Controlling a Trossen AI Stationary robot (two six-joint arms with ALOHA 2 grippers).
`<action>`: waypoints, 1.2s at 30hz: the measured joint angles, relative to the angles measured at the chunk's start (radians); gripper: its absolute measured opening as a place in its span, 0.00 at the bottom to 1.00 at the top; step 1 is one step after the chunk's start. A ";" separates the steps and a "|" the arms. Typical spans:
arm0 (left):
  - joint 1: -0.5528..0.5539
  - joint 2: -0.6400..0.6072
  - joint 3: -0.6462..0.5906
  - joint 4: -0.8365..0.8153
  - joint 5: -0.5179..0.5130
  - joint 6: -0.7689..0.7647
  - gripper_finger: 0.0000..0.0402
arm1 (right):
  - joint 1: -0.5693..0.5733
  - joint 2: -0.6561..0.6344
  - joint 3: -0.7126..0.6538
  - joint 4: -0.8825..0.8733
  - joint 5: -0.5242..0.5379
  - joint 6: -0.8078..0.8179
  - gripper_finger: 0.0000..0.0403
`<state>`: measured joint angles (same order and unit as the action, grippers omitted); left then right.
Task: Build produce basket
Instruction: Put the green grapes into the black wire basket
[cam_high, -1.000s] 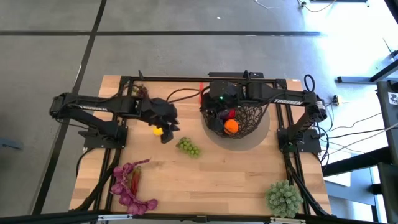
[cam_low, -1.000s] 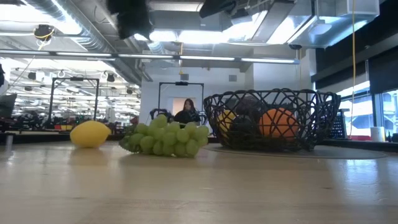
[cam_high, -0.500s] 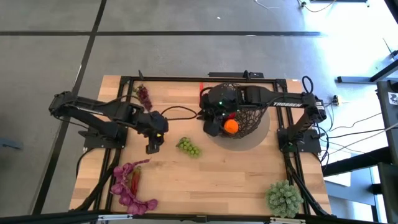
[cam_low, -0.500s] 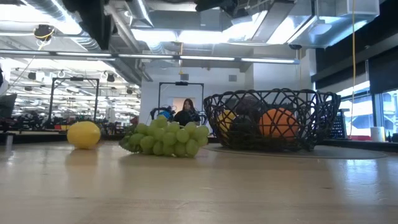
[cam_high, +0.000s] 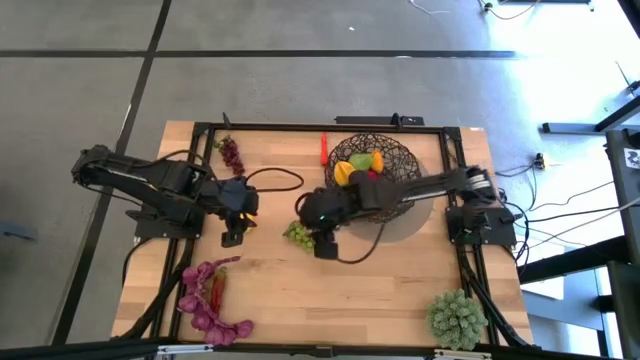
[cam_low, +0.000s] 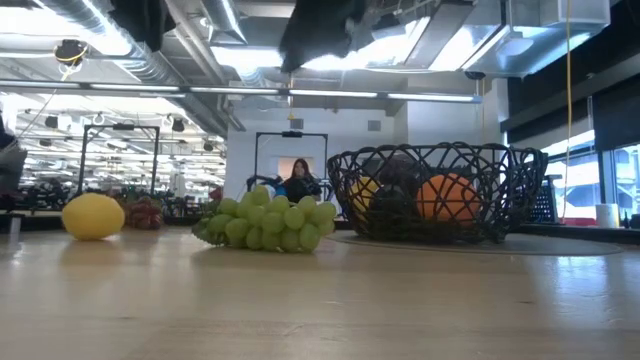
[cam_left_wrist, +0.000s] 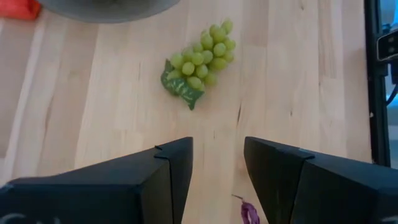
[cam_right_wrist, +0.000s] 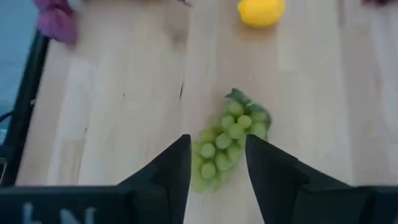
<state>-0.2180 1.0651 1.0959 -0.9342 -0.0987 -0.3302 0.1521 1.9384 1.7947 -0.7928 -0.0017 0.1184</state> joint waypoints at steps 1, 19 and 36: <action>0.000 -0.004 0.000 -0.002 0.000 0.000 0.33 | 0.003 0.023 0.000 0.008 0.000 0.021 0.36; -0.001 -0.015 0.000 -0.026 0.011 0.001 0.33 | -0.024 0.265 0.000 0.126 0.008 0.191 0.36; -0.001 -0.015 0.000 -0.023 0.011 0.001 0.33 | -0.038 0.298 0.000 0.076 0.010 0.180 0.36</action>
<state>-0.2192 1.0504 1.0958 -0.9570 -0.0875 -0.3290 0.1146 2.2360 1.7943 -0.7168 0.0082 0.2983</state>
